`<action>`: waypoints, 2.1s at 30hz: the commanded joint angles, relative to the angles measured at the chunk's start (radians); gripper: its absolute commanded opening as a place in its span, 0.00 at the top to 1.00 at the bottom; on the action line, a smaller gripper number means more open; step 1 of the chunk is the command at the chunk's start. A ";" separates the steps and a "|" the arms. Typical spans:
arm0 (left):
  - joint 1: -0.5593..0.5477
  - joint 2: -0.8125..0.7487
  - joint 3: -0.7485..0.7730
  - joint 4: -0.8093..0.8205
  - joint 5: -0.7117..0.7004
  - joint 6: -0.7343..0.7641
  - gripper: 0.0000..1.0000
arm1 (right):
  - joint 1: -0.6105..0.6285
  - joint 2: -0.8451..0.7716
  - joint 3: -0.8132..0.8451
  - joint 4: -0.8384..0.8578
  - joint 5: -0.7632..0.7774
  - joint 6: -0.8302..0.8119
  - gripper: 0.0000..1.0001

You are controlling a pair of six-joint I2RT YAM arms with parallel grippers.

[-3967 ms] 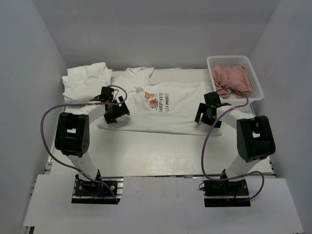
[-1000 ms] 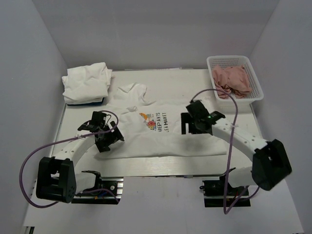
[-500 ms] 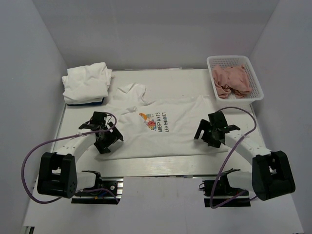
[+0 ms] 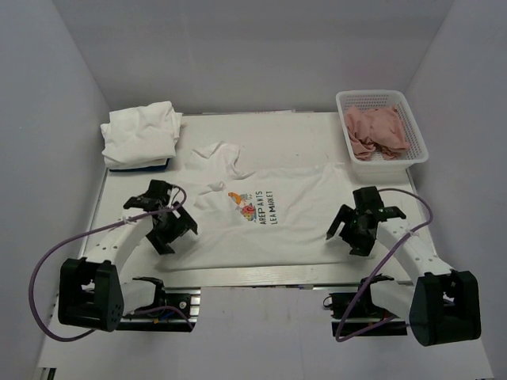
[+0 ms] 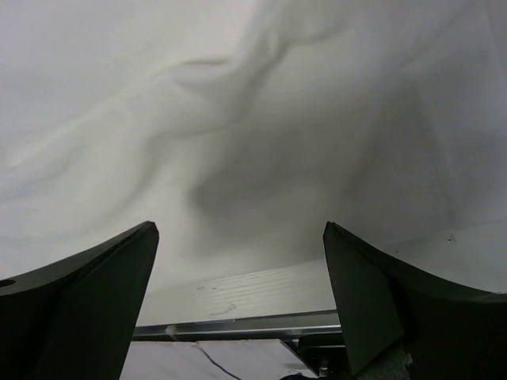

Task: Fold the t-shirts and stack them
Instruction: Fold the flattened tshirt in 1/3 of the way, then grap the side of the flattened tshirt furthest away from the robot with both arms

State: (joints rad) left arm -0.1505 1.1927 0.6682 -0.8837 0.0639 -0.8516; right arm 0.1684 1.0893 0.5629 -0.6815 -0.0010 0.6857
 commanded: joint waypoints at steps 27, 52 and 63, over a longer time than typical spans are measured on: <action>-0.060 1.196 1.592 0.086 0.151 1.180 0.00 | -0.001 0.383 0.655 0.165 0.033 -0.456 0.10; -0.069 1.306 1.639 0.207 -0.010 1.109 1.00 | 0.075 0.709 0.980 0.040 0.243 -0.370 0.10; -0.050 1.150 1.521 0.178 0.074 1.168 1.00 | 0.125 0.978 1.243 -0.072 0.420 -0.143 0.10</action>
State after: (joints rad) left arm -0.2146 2.4821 2.2032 -0.7040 0.0723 0.2802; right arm 0.3008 2.0457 1.7470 -0.7082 0.3534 0.4629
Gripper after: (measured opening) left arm 0.033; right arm 0.905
